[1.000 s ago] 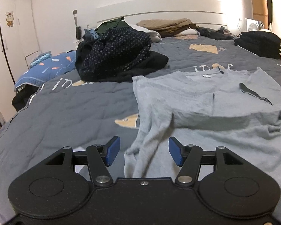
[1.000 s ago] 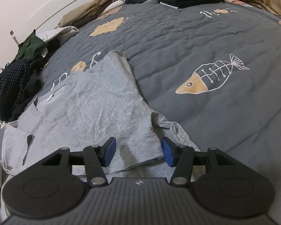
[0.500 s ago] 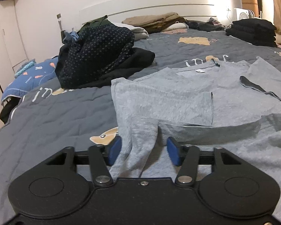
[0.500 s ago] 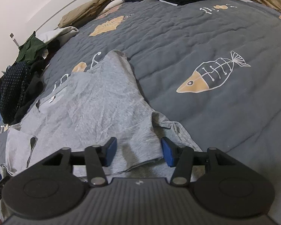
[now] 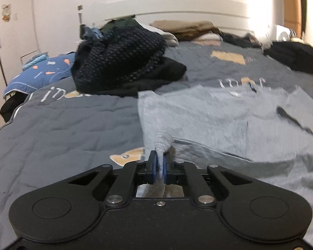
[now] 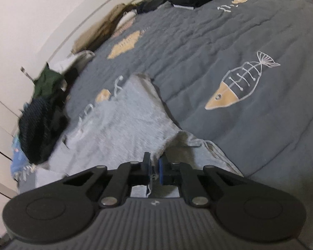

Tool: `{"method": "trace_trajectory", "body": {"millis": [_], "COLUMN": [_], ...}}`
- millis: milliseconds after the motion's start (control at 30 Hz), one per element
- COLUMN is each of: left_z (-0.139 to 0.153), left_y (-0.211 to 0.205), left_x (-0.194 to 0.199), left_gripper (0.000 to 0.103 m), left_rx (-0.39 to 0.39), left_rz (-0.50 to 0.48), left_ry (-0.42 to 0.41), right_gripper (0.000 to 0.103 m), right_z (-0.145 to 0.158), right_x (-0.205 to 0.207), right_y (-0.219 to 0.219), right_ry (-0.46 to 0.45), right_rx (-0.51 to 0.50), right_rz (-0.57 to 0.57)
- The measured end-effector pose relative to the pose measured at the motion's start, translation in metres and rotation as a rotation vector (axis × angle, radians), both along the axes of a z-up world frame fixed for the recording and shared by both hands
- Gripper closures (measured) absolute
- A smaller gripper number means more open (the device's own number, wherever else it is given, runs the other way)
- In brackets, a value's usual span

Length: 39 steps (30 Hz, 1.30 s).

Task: Fold clothes
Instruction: 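Close both grippers on the shirt side edge and fold it over the body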

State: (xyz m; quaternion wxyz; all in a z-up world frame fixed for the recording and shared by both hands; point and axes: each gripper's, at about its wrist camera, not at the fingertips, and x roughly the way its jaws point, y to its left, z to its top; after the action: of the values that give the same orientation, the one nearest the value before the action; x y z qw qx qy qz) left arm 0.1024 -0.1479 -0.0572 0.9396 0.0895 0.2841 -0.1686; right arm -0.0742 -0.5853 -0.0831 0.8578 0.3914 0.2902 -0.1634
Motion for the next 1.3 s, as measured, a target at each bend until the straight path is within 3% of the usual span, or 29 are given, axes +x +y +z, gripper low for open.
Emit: {"method": "trace_trajectory", "body": {"millis": [133,333,633,1000,1300], "left_z": [0.011,0.030,0.059,0.054,0.031], "left_y": [0.008,0.013,0.014,-0.014,-0.039], "left_x": [0.001,0.004,0.044,0.128,0.180], "left_gripper": [0.097,0.097,0.097,0.097,0.097], "left_rx": [-0.033,-0.082,-0.070,0.031,0.087], "left_rz": [0.008,0.016,0.001,-0.009,-0.018], "left_ry": [-0.015,-0.046,-0.114,-0.125,-0.092], "right_gripper": [0.097,0.097,0.097,0.097,0.097], "right_z": [0.011,0.030,0.061,0.061,0.031], "right_x": [-0.004,0.001,0.040,0.152,0.221], "right_y": [-0.006,-0.012,-0.039,-0.055,-0.061], "right_ry": [-0.086,-0.140,-0.192,-0.134,-0.062], "right_rx": [0.066,0.078,0.055,-0.032,-0.144], "right_rz": [-0.023,-0.011,-0.012,-0.007,-0.001]}}
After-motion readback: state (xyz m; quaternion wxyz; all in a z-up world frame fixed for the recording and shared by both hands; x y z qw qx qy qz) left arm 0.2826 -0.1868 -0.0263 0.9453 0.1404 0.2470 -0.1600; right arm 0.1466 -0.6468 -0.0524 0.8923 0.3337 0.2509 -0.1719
